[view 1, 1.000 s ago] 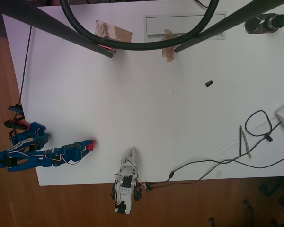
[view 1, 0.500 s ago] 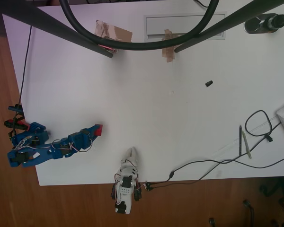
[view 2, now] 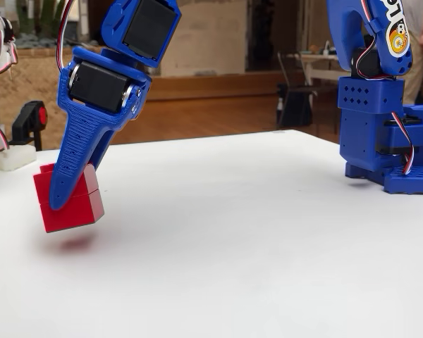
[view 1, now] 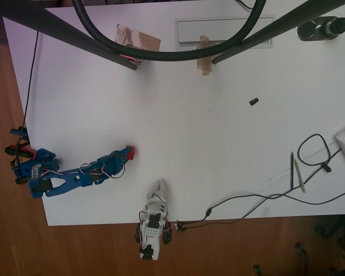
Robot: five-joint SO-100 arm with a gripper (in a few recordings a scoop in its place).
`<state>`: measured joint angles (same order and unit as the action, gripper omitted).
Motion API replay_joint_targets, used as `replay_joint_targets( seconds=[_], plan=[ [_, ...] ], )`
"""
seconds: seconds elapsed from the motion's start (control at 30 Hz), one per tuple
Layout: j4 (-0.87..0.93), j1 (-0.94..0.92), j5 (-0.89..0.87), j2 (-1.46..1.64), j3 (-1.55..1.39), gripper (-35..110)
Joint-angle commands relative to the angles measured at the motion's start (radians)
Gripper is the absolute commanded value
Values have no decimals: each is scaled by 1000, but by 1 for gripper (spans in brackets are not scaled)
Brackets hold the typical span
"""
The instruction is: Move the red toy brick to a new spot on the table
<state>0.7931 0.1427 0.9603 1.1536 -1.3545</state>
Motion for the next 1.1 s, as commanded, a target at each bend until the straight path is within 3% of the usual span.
replay_joint_targets(
  seconds=[0.0, 0.3, 0.47, 0.67, 1.07],
  plan=[
    [-55, -25, -2, -14, 147, 1],
    [-87, -67, 21, -83, 176, 1],
    [-20, -67, -26, -80, 176, 9],
    [49, -54, -100, -58, 170, 29],
    [83, -17, -156, 95, 149, 35]
  ],
)
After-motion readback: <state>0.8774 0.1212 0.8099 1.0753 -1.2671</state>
